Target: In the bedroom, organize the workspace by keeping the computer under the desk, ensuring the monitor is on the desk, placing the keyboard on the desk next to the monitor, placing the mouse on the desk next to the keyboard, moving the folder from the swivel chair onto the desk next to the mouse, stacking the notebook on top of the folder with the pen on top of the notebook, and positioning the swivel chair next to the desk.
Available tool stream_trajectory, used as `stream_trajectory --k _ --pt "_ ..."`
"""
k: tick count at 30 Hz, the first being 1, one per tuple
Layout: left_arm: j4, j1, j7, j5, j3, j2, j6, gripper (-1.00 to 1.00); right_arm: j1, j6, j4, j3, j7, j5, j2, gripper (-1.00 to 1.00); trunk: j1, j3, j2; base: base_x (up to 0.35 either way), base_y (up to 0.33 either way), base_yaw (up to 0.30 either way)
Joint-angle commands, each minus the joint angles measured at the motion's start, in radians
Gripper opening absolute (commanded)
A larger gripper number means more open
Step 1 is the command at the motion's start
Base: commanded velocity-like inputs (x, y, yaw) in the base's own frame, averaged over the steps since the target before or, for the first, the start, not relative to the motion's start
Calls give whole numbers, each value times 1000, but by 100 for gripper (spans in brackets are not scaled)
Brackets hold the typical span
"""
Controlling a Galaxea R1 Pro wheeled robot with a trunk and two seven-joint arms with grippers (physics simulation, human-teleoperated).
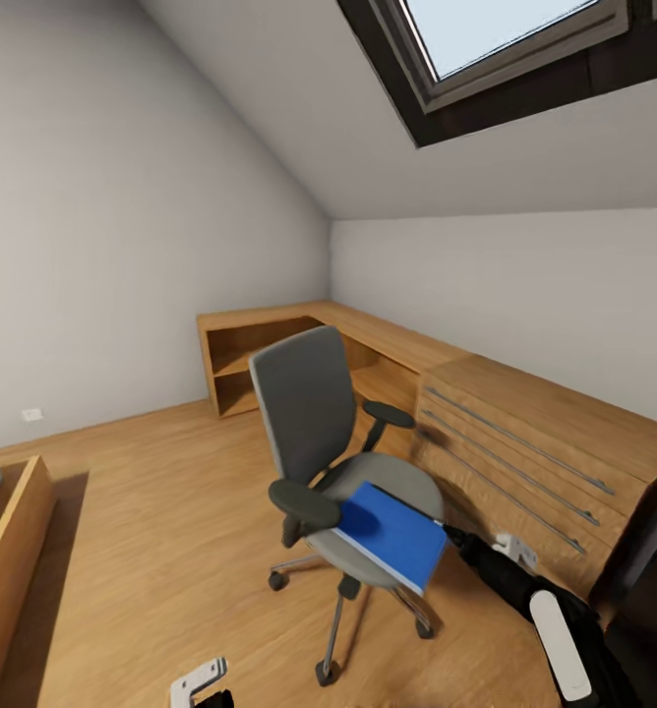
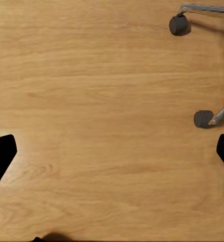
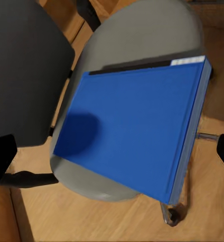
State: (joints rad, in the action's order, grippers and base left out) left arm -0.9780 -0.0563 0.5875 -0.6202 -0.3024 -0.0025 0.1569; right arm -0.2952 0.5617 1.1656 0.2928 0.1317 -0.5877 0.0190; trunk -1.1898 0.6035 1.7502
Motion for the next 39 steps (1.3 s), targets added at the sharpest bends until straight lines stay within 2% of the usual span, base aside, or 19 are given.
stream_trajectory --k 1,5,6,7,9,12,13,17,30,35,39 --pt "-23 0 7 -5 -7 2 1 100 -1 6 0 6 15 -4 0 100 -4 4 8 0 0 -291" --pt "-104 0 6 -5 -24 15 -1 100 -1 6 -2 14 50 -12 -1 100 -19 17 36 0 0 -183" --pt "-130 0 5 -7 -27 27 -1 100 -1 6 -2 16 56 -14 -1 100 -23 20 43 0 0 -82" --pt "-189 9 5 -11 -31 61 1 100 -1 6 -3 17 62 -16 -1 100 -27 23 50 0 0 -34" --pt "-244 30 5 -14 -32 84 2 100 -1 6 -4 18 64 -16 -2 100 -35 29 64 0 0 -22" --pt "-309 62 5 -18 -33 99 5 100 -1 6 -5 18 65 -16 -2 100 -46 39 85 0 0 -11" --pt "-364 95 5 -20 -33 107 14 100 -1 6 -7 18 66 -17 -2 100 -50 42 92 0 0 -4" --pt "-422 136 5 -24 -34 114 40 100 -1 6 -9 20 67 -17 -2 100 -65 54 120 0 0 -2" --pt "-423 142 6 -26 -35 112 49 100 -1 -3 -30 24 66 -17 -2 100 -115 95 211 0 0 0" --pt "-399 142 6 -25 -37 109 49 100 -1 -105 -37 24 64 -17 -5 100 -134 111 246 0 0 0" --pt "-387 142 6 -24 -38 109 49 100 -2 -143 -97 25 66 -30 -1 100 -150 123 274 0 0 0"
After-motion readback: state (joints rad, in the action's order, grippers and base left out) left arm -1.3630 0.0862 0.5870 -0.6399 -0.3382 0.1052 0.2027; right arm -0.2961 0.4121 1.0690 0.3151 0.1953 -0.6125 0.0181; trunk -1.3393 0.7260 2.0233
